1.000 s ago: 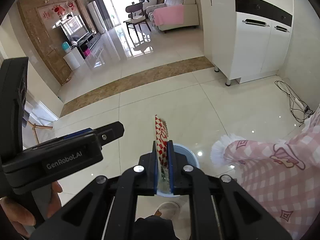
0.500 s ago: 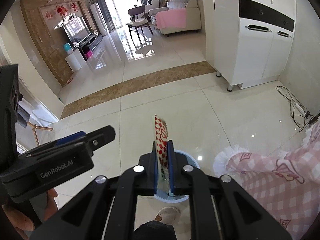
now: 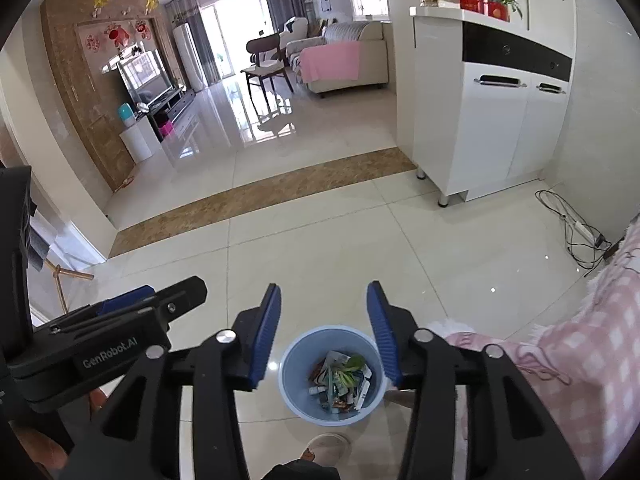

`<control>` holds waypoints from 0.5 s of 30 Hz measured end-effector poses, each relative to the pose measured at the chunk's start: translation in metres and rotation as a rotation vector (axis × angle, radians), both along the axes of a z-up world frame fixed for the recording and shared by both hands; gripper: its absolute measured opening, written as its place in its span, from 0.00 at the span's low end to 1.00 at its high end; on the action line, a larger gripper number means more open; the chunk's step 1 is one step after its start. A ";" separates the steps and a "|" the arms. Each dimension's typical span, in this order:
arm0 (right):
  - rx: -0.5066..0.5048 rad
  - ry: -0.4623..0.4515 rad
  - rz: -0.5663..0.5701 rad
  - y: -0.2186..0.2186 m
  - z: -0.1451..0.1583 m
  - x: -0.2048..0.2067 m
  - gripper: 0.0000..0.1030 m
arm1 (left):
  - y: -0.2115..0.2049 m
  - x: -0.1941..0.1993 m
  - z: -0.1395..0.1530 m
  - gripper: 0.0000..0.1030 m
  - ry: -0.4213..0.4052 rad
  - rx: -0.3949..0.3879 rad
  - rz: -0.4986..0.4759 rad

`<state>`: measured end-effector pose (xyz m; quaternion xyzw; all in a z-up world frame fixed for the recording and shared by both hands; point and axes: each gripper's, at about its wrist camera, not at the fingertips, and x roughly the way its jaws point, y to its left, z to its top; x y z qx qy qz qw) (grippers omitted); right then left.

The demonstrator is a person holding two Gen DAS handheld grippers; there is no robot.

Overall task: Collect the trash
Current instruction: 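Open the right tool over the blue bin to drop the snack bar, then move both tools back over the table to the remaining snacks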

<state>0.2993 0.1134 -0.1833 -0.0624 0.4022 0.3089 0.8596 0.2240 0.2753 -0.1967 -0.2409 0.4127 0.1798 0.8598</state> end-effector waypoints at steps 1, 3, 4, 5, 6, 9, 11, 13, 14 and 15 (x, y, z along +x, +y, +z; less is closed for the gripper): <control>0.002 -0.002 -0.004 -0.002 0.002 -0.001 0.48 | -0.003 0.000 0.001 0.67 -0.002 0.002 -0.004; 0.008 -0.011 -0.014 -0.009 0.008 -0.005 0.49 | -0.009 -0.001 0.007 0.67 -0.010 0.008 -0.020; 0.011 -0.016 -0.018 -0.012 0.011 -0.006 0.50 | -0.012 -0.002 0.010 0.67 -0.014 0.011 -0.026; 0.014 -0.023 -0.022 -0.016 0.014 -0.009 0.50 | -0.016 -0.002 0.012 0.67 -0.019 0.015 -0.031; 0.017 -0.030 -0.027 -0.019 0.018 -0.010 0.51 | -0.021 -0.004 0.016 0.67 -0.027 0.020 -0.039; 0.037 -0.065 -0.047 -0.035 0.035 -0.017 0.52 | -0.033 -0.008 0.029 0.67 -0.051 0.032 -0.057; 0.046 -0.087 -0.056 -0.045 0.045 -0.021 0.52 | -0.043 -0.011 0.039 0.67 -0.074 0.043 -0.076; 0.056 -0.118 -0.075 -0.058 0.057 -0.029 0.55 | -0.053 -0.013 0.047 0.67 -0.091 0.052 -0.094; 0.062 -0.131 -0.082 -0.065 0.063 -0.033 0.55 | -0.060 -0.014 0.051 0.67 -0.098 0.054 -0.105; 0.065 -0.139 -0.088 -0.071 0.067 -0.035 0.55 | -0.066 -0.014 0.055 0.67 -0.106 0.054 -0.118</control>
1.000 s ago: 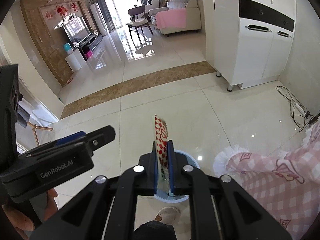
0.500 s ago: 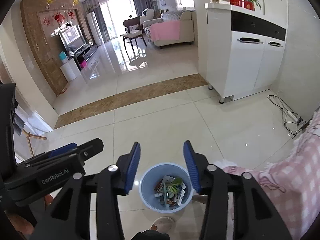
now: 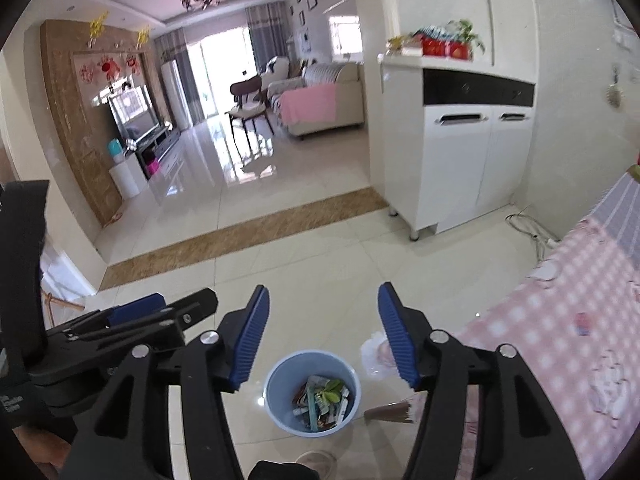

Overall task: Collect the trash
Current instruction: 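Move both tools back over the table to the remaining snacks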

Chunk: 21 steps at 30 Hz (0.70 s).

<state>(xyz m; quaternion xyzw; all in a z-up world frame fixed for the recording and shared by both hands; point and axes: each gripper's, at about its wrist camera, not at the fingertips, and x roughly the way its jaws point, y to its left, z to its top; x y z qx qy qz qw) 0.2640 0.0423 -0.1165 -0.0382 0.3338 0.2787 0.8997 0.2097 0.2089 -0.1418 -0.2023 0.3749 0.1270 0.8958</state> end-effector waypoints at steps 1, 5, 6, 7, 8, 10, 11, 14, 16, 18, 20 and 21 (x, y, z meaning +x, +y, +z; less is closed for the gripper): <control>0.004 -0.013 -0.009 -0.008 0.006 -0.004 0.56 | -0.005 0.001 0.003 0.67 -0.006 0.000 -0.010; 0.012 -0.054 -0.062 -0.043 0.021 -0.016 0.57 | -0.035 0.000 0.018 0.67 -0.035 0.021 -0.067; 0.015 -0.058 -0.075 -0.051 0.023 -0.019 0.58 | -0.044 0.001 0.022 0.67 -0.043 0.026 -0.085; 0.018 -0.063 -0.096 -0.064 0.025 -0.023 0.58 | -0.053 0.001 0.026 0.67 -0.052 0.030 -0.101; 0.018 -0.065 -0.112 -0.073 0.026 -0.026 0.58 | -0.063 0.002 0.029 0.67 -0.060 0.034 -0.121; 0.014 -0.072 -0.152 -0.099 0.028 -0.029 0.58 | -0.081 0.004 0.034 0.67 -0.067 0.041 -0.153; 0.011 -0.072 -0.171 -0.110 0.028 -0.031 0.58 | -0.096 0.007 0.038 0.67 -0.074 0.047 -0.183; 0.007 -0.075 -0.237 -0.151 0.029 -0.036 0.58 | -0.132 0.016 0.043 0.67 -0.078 0.060 -0.259; 0.002 -0.076 -0.298 -0.183 0.028 -0.037 0.59 | -0.156 0.022 0.044 0.67 -0.078 0.062 -0.306; 0.000 -0.074 -0.355 -0.214 0.026 -0.040 0.60 | -0.181 0.026 0.044 0.67 -0.075 0.066 -0.351; -0.001 -0.066 -0.422 -0.247 0.022 -0.039 0.61 | -0.207 0.032 0.044 0.67 -0.073 0.067 -0.401; 0.000 -0.060 -0.451 -0.261 0.020 -0.040 0.63 | -0.224 0.034 0.043 0.67 -0.064 0.065 -0.434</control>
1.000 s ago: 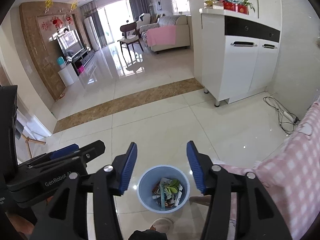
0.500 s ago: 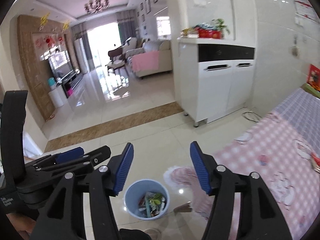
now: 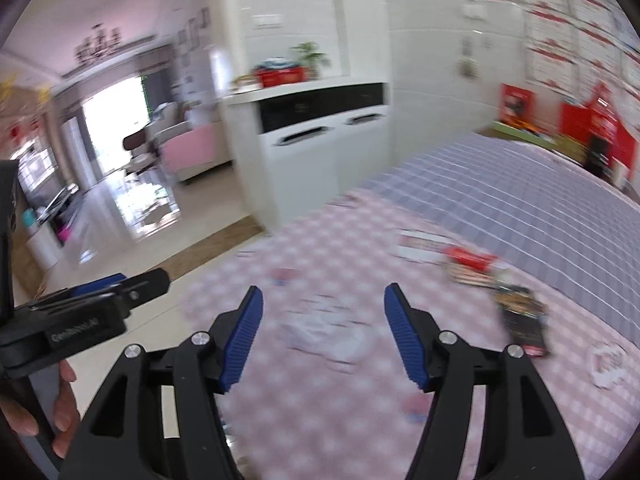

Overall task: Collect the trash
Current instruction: 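Move both tools back over the table to the remaining snacks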

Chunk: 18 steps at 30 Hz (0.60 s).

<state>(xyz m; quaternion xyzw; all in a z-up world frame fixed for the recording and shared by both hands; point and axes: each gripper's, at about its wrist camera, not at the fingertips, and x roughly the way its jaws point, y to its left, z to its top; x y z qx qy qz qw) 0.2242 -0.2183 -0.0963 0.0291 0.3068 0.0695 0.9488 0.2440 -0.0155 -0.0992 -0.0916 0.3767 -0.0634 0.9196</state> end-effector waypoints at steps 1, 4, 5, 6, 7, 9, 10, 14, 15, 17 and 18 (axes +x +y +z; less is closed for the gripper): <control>0.006 0.010 -0.038 -0.020 -0.003 -0.001 0.64 | -0.013 0.003 -0.001 0.67 0.008 0.001 -0.023; 0.007 0.040 -0.118 -0.063 -0.013 -0.001 0.66 | -0.054 0.011 -0.005 0.67 0.024 0.019 -0.096; 0.009 0.051 -0.137 -0.074 -0.017 -0.001 0.66 | -0.067 0.013 -0.006 0.67 0.028 0.026 -0.117; 0.010 0.065 -0.158 -0.087 -0.022 -0.001 0.66 | -0.077 0.015 -0.008 0.67 0.030 0.030 -0.133; 0.013 0.079 -0.181 -0.101 -0.026 -0.001 0.66 | -0.088 0.016 -0.010 0.67 0.034 0.038 -0.151; 0.025 0.098 -0.214 -0.123 -0.032 0.003 0.66 | -0.107 0.022 -0.013 0.67 0.040 0.053 -0.179; 0.031 0.102 -0.223 -0.129 -0.034 0.003 0.66 | -0.114 0.023 -0.014 0.67 0.041 0.058 -0.190; 0.040 0.116 -0.244 -0.149 -0.038 0.011 0.66 | -0.142 0.037 -0.018 0.67 0.053 0.067 -0.225; 0.042 0.117 -0.248 -0.152 -0.039 0.013 0.66 | -0.147 0.041 -0.018 0.67 0.052 0.069 -0.229; 0.043 0.122 -0.252 -0.157 -0.039 0.020 0.66 | -0.156 0.046 -0.019 0.67 0.049 0.076 -0.230; 0.045 0.123 -0.251 -0.159 -0.038 0.022 0.66 | -0.160 0.051 -0.018 0.67 0.047 0.074 -0.231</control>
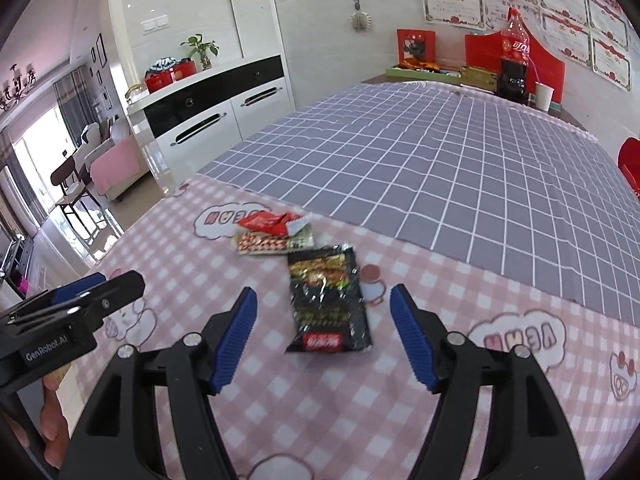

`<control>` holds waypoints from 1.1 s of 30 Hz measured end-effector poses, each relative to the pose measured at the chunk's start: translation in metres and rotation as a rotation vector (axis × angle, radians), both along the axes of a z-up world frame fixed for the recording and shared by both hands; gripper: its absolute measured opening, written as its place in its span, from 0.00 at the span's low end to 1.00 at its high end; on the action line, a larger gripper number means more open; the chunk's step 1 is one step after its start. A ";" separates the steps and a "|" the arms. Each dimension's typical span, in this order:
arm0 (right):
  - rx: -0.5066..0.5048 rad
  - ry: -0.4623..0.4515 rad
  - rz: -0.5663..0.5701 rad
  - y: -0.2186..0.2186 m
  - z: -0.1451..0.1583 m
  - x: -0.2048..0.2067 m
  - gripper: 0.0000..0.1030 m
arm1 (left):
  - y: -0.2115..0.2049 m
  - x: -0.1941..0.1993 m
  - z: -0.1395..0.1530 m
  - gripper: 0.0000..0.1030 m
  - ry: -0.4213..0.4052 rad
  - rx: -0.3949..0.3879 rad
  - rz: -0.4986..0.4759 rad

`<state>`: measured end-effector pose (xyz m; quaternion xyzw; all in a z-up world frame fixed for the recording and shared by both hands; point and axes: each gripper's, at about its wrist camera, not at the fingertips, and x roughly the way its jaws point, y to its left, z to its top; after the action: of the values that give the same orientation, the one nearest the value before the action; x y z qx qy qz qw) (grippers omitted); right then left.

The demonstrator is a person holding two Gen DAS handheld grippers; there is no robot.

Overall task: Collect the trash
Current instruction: 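Move both tools back over the table to the remaining snacks, then grasp the red snack bag with the right tool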

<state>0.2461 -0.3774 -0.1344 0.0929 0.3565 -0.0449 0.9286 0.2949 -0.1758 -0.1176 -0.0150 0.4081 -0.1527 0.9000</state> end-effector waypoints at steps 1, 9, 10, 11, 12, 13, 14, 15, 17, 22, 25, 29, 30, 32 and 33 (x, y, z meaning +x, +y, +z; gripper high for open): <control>0.000 0.003 -0.004 -0.003 0.000 0.005 0.66 | -0.004 0.005 0.000 0.67 -0.001 -0.003 -0.002; 0.038 0.009 -0.007 -0.023 -0.002 0.035 0.66 | -0.030 0.036 -0.007 0.67 0.008 -0.004 -0.016; 0.047 0.011 -0.002 -0.023 -0.003 0.040 0.66 | -0.033 0.042 -0.008 0.67 0.013 -0.007 -0.015; 0.059 0.015 0.004 -0.023 -0.004 0.046 0.66 | -0.034 0.048 -0.010 0.67 0.019 -0.010 -0.011; 0.083 0.019 0.014 -0.023 -0.006 0.053 0.66 | -0.034 0.052 -0.011 0.67 0.021 -0.012 -0.004; 0.105 0.027 0.022 -0.024 -0.007 0.060 0.66 | -0.034 0.057 -0.013 0.67 0.024 -0.012 0.006; 0.125 0.032 0.032 -0.024 -0.010 0.065 0.66 | -0.032 0.061 -0.014 0.67 0.026 -0.015 0.016; 0.138 0.036 0.036 -0.023 -0.012 0.070 0.66 | -0.031 0.065 -0.015 0.67 0.029 -0.016 0.025; 0.142 0.048 0.048 -0.020 -0.016 0.084 0.66 | -0.026 0.071 -0.019 0.67 0.034 -0.015 0.047; 0.123 0.081 0.091 -0.009 -0.024 0.112 0.64 | -0.013 0.085 -0.027 0.67 0.050 -0.019 0.072; 0.081 0.104 0.123 -0.001 -0.026 0.124 0.59 | -0.011 0.089 -0.030 0.67 0.058 -0.017 0.075; 0.030 0.115 0.159 0.008 -0.029 0.129 0.42 | -0.012 0.092 -0.034 0.67 0.070 -0.021 0.065; 0.032 0.116 0.163 0.008 -0.029 0.129 0.41 | -0.013 0.092 -0.034 0.67 0.072 -0.022 0.064; 0.033 0.115 0.172 0.008 -0.030 0.128 0.36 | -0.015 0.093 -0.034 0.67 0.074 -0.032 0.054; 0.036 0.113 0.174 0.006 -0.029 0.128 0.29 | -0.017 0.093 -0.034 0.67 0.076 -0.034 0.049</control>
<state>0.3737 -0.3711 -0.1636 0.0756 0.4159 0.0370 0.9055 0.3879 -0.1926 -0.1520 -0.0459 0.4387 -0.1368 0.8870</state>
